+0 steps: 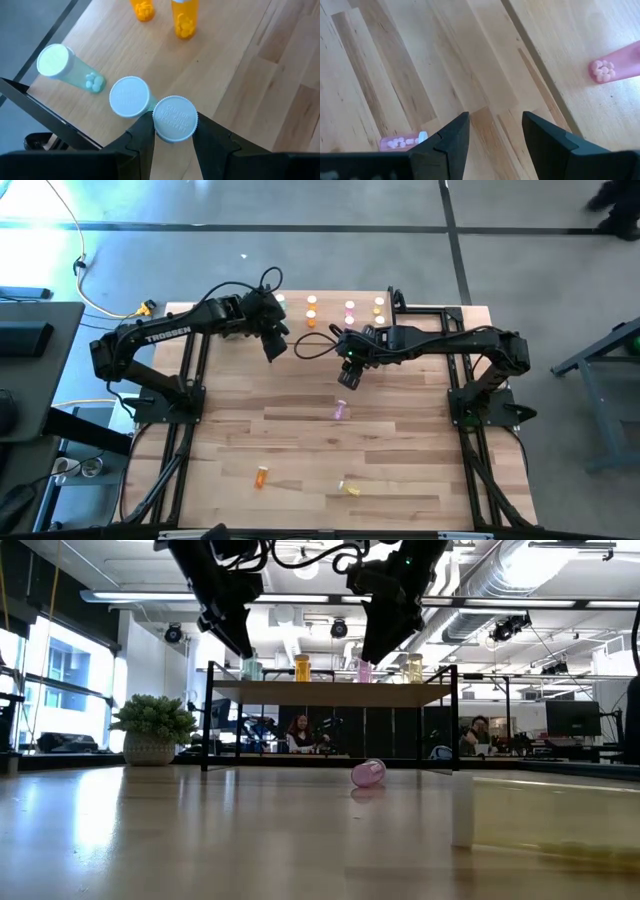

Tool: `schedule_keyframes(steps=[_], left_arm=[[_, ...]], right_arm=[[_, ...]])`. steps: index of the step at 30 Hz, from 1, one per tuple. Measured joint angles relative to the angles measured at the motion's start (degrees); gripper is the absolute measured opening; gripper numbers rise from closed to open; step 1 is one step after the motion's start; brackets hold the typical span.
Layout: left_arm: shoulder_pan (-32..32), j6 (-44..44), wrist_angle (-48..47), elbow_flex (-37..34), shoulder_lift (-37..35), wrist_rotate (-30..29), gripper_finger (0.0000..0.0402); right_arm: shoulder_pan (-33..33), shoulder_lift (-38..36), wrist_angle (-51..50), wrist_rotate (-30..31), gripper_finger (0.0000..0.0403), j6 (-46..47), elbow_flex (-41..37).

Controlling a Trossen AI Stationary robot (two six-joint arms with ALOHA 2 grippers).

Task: Pick and place medicine bottles onto shelf by color
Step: Put the blue pill bottle on the shelf aligned with the blue pill bottle

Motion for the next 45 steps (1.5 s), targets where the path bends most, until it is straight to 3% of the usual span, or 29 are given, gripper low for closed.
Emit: schedule_keyframes(steps=[24, 34, 45], left_arm=[[0.0, 1.05, 0.55, -0.09, 0.04, -2.54, 0.0108], [0.0, -0.87, 0.58, -0.09, 0.02, 1.98, 0.0108], [0.0, -2.45, 0.36, -0.09, 0.0, 1.73, 0.0108]], right_arm=[[0.04, 0.0, 0.0, 0.0, 0.0174, 0.66, 0.0], [0.07, 0.02, 0.0, 0.0, 0.0174, 1.66, 0.0], [0.15, 0.04, 0.0, -0.72, 0.0174, 1.57, 0.0]])
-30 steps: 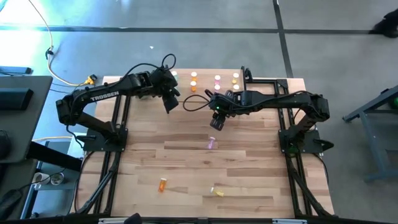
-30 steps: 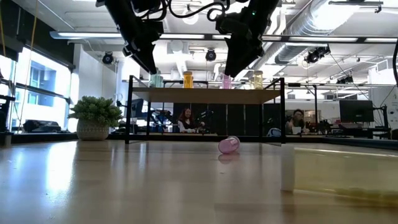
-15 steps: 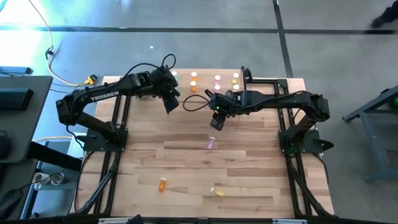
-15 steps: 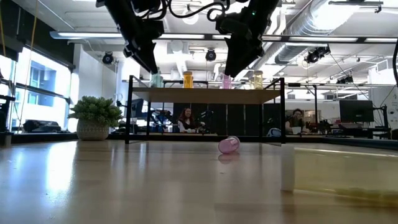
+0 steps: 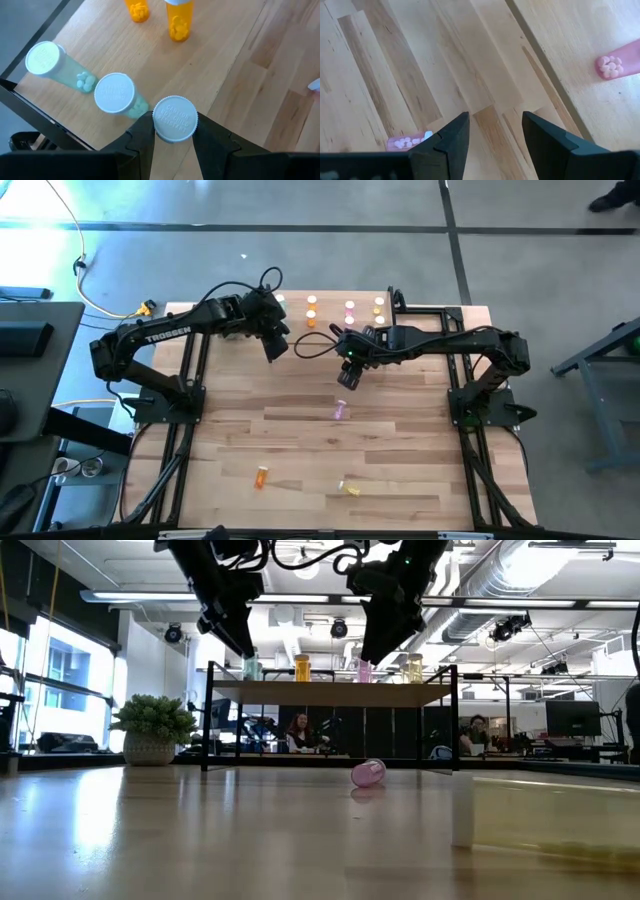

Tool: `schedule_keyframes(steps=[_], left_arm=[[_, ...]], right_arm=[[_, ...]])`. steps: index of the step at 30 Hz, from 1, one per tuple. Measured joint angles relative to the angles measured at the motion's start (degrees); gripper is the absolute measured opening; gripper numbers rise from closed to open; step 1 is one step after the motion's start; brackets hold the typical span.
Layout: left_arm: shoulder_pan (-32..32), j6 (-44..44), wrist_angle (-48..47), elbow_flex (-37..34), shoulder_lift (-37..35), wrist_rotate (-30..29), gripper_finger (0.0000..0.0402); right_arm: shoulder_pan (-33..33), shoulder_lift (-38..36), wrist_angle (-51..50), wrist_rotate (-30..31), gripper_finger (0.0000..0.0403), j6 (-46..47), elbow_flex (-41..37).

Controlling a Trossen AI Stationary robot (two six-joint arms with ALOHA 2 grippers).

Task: Pick and place medicine bottles onto shelf by color
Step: Put the blue pill bottle on the shelf aligned with the blue pill bottle

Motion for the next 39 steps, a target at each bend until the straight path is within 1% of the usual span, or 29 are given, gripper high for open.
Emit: schedule_keyframes(steps=[4, 15, 39], left_arm=[[0.0, -1.54, -0.35, 0.02, -0.04, -0.04, 0.0108], [0.0, -2.45, -0.42, 0.02, -0.04, -0.04, 0.0108], [0.0, -2.08, -0.39, 0.04, -0.04, -0.02, 0.0108]], right_arm=[[0.0, 0.0, 0.0, -0.61, 0.0174, 0.01, 0.0], [0.02, 0.0, 0.0, -0.61, 0.0174, 0.59, 0.0], [0.13, 0.0, 0.0, -0.59, 0.0174, 1.29, 0.0]])
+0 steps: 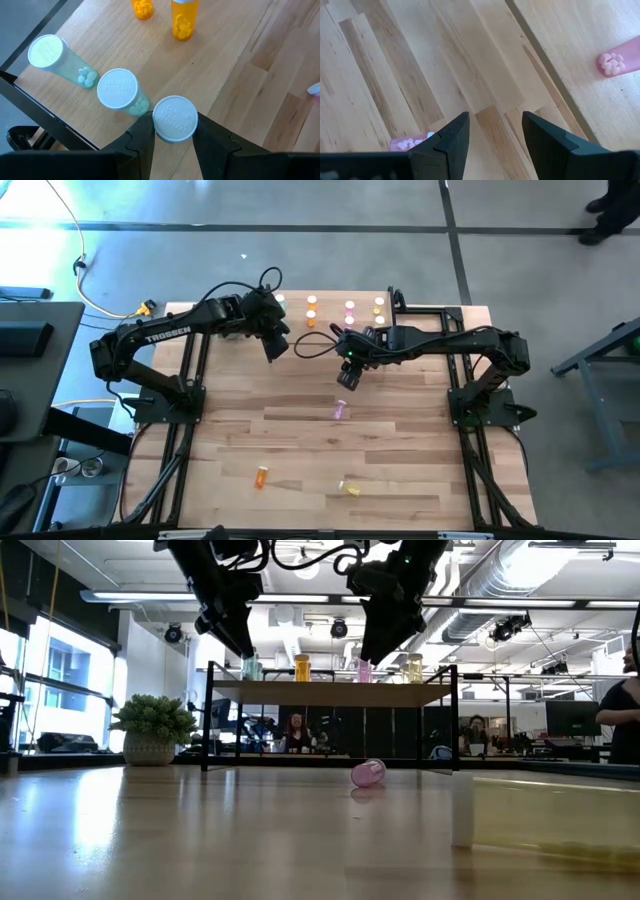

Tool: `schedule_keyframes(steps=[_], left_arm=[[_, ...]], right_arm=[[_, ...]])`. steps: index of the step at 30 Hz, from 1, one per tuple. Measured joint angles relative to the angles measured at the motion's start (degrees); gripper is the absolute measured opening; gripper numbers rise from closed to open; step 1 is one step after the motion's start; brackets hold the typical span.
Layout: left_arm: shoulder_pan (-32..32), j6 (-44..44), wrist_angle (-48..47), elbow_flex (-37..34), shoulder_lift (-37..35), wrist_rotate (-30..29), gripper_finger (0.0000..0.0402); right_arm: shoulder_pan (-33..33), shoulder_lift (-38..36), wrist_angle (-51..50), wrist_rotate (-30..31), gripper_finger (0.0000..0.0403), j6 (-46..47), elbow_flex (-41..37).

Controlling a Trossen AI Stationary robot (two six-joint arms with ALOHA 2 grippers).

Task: Pick and place medicine bottles onto shelf by color
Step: Put the blue pill bottle on the shelf aligned with the blue pill bottle

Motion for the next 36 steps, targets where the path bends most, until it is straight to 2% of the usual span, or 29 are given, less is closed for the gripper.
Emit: schedule_keyframes(steps=[12, 23, 36], left_arm=[[0.0, 0.47, 0.02, 0.0, 0.0, -0.27, 0.0109], [0.0, 0.6, 0.13, 0.0, 0.04, -0.46, 0.0149], [0.0, 0.78, 1.36, 0.0, -0.38, 0.04, 0.0152]], right_arm=[[0.0, 0.0, 0.0, 0.0, 0.0174, 0.22, 0.0], [0.0, 0.0, -0.02, 0.0, 0.0174, 0.22, 0.0], [0.0, 0.0, -0.04, -0.97, 0.0174, 0.24, 0.0]])
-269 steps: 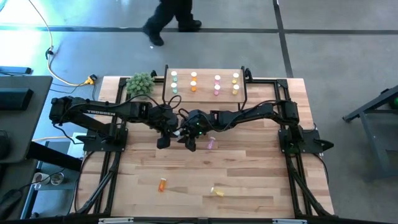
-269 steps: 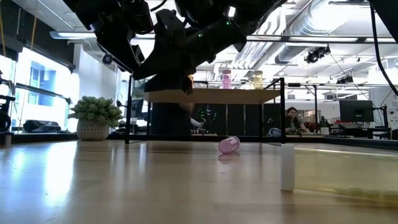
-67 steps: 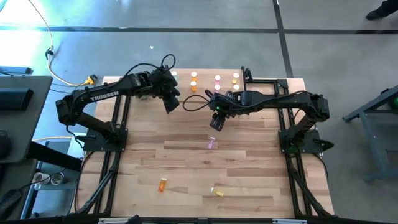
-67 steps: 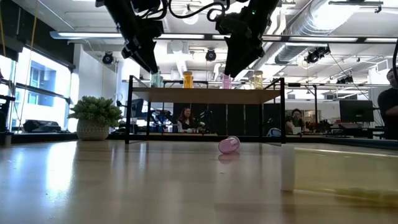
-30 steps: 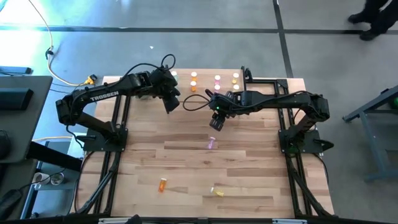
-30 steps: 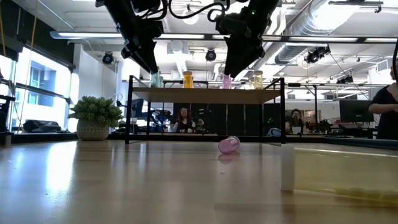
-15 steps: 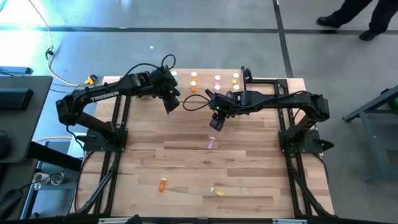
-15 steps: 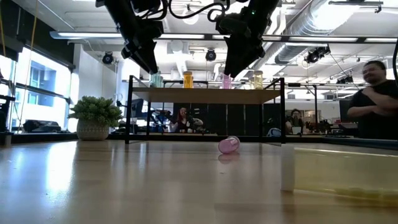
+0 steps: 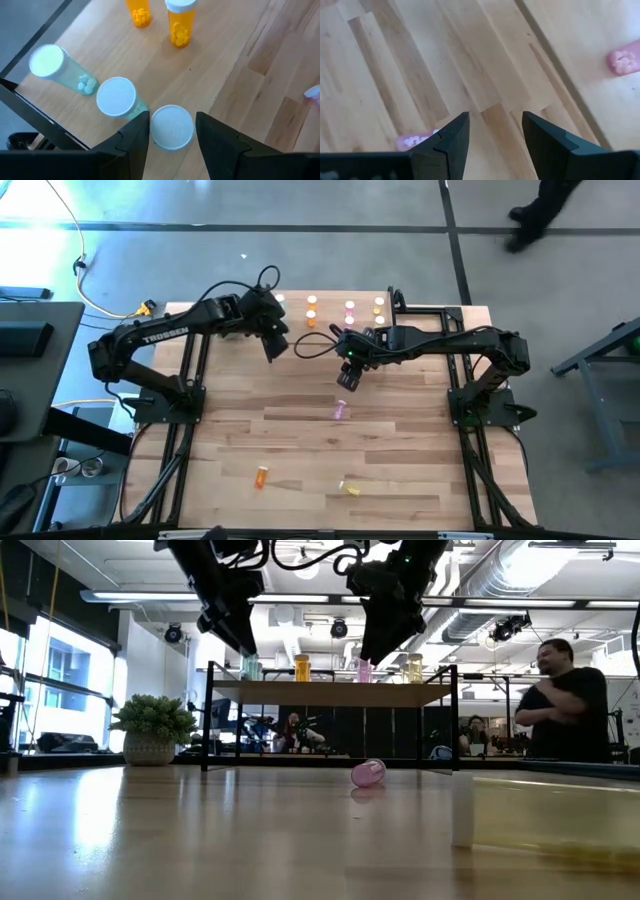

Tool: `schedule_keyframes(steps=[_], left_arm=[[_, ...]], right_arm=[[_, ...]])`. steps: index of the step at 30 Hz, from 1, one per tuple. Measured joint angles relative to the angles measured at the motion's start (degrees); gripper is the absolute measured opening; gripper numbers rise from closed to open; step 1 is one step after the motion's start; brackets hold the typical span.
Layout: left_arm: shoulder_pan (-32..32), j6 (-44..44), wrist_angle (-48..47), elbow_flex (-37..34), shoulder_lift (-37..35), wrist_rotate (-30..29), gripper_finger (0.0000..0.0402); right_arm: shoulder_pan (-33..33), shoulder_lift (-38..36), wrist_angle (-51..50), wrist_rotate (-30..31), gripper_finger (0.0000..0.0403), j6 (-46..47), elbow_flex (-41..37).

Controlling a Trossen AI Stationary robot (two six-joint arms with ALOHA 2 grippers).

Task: Pick and place medicine bottles onto shelf by color
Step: Put the blue pill bottle on the shelf aligned with the blue pill bottle, then put the orange pill bottle on the shelf aligned with the orange pill bottle

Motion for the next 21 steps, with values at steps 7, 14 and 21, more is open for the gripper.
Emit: schedule_keyframes(steps=[7, 14, 21], left_arm=[[-0.02, 0.46, -0.02, 0.0, -3.49, 0.12, 0.0152], [-0.25, -0.1, -1.25, 0.0, -8.02, 0.5, 0.0152], [-3.66, -2.71, -5.32, -0.03, -12.63, 4.34, 0.0152]], right_arm=[[0.0, 0.0, 0.0, -1.79, 0.0174, 0.0, 0.0], [0.63, 0.0, -0.12, -1.84, 0.0174, 1.23, 0.0], [3.97, 0.0, -2.09, -1.94, 0.0174, -2.26, 0.0]])
